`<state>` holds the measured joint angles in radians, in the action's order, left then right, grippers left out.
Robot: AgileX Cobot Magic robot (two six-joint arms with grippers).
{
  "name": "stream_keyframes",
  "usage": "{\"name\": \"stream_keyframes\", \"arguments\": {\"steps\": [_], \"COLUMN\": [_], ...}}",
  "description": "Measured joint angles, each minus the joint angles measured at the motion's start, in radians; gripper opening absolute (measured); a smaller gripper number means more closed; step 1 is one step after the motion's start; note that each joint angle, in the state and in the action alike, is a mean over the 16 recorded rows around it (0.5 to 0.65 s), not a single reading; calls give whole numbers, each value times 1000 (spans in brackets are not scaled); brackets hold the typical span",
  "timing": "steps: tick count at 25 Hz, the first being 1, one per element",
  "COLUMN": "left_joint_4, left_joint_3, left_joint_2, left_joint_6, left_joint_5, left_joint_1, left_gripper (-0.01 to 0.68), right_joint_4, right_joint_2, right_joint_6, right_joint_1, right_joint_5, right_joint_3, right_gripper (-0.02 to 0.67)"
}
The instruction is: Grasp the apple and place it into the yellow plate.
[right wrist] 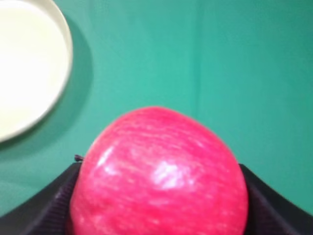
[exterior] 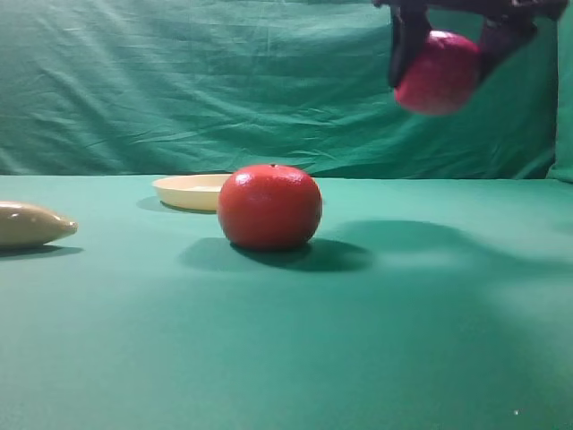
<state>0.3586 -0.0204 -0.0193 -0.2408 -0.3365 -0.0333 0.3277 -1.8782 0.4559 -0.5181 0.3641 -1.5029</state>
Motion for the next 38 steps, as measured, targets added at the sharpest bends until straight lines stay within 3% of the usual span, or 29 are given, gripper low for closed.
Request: {"name": "stream_keyframes", "arguments": {"steps": [9, 14, 20, 24, 28, 38], "left_joint_4": [0, 0, 0, 0, 0, 0], "left_joint_3": [0, 0, 0, 0, 0, 0], "left_joint_2": [0, 0, 0, 0, 0, 0], "left_joint_6": [1, 1, 1, 1, 1, 1], "left_joint_5": [0, 0, 0, 0, 0, 0], "left_joint_1": [0, 0, 0, 0, 0, 0], "left_gripper": [157, 157, 157, 157, 157, 157], "right_joint_4": [22, 66, 165, 232, 287, 317], "right_joint_2": [-194, -254, -272, -244, -175, 126], "right_joint_6": [-8, -8, -8, -8, -6, 69], "right_joint_1": [-83, -103, -109, -109, -109, -111], "right_joint_5": [-158, -204, -168, -96, 3, 326], "right_joint_3": [-130, -146, -149, -149, -149, -125], "right_gripper": [507, 544, 593, 587, 499, 122]}}
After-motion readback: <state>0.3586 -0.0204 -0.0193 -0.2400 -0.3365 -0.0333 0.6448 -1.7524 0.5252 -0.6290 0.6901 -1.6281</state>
